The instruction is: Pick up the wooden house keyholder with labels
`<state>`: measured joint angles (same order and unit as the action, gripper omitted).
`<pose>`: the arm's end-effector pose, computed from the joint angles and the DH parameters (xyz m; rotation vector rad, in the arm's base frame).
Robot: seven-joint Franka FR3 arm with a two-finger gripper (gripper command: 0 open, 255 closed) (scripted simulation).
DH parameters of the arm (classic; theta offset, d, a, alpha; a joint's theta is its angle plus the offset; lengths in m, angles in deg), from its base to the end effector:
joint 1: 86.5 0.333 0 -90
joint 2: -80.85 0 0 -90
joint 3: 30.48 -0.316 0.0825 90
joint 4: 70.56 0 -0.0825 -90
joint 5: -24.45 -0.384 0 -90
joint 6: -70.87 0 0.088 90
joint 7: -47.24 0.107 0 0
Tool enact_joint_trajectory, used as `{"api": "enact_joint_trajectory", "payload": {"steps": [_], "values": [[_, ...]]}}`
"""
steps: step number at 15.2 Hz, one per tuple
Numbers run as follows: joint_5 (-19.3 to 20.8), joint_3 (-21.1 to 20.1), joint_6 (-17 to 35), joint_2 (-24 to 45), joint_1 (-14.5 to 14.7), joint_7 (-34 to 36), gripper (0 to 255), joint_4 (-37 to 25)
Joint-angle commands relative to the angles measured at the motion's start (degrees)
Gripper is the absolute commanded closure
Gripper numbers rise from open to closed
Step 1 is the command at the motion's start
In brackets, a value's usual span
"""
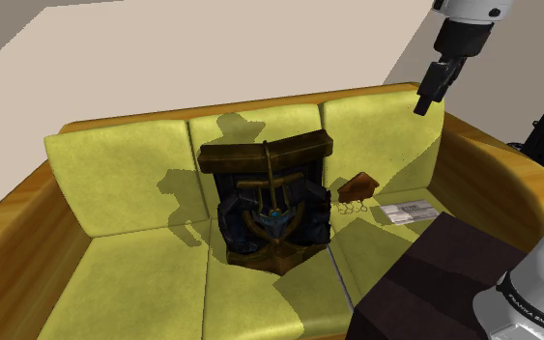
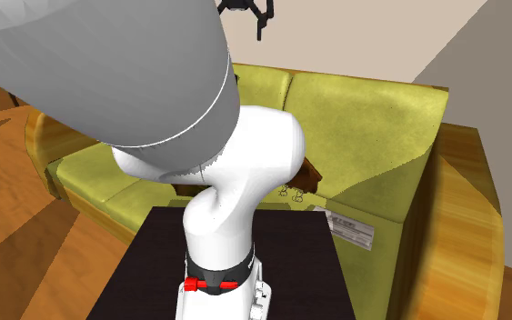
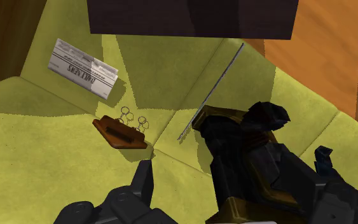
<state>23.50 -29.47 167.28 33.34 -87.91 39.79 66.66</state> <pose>0.3059 -0.0130 0.5957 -3.1131 -0.1431 -0.1855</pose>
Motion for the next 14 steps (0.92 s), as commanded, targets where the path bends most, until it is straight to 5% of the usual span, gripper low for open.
{"api": "enact_joint_trajectory", "payload": {"steps": [1, 14], "values": [[0.00, 0.00, 0.00, 0.00, 0.00, 0.00, 0, 0.00], [3.19, 4.90, 28.61, 9.88, -2.76, -3.98, 0, 17.32]]}}
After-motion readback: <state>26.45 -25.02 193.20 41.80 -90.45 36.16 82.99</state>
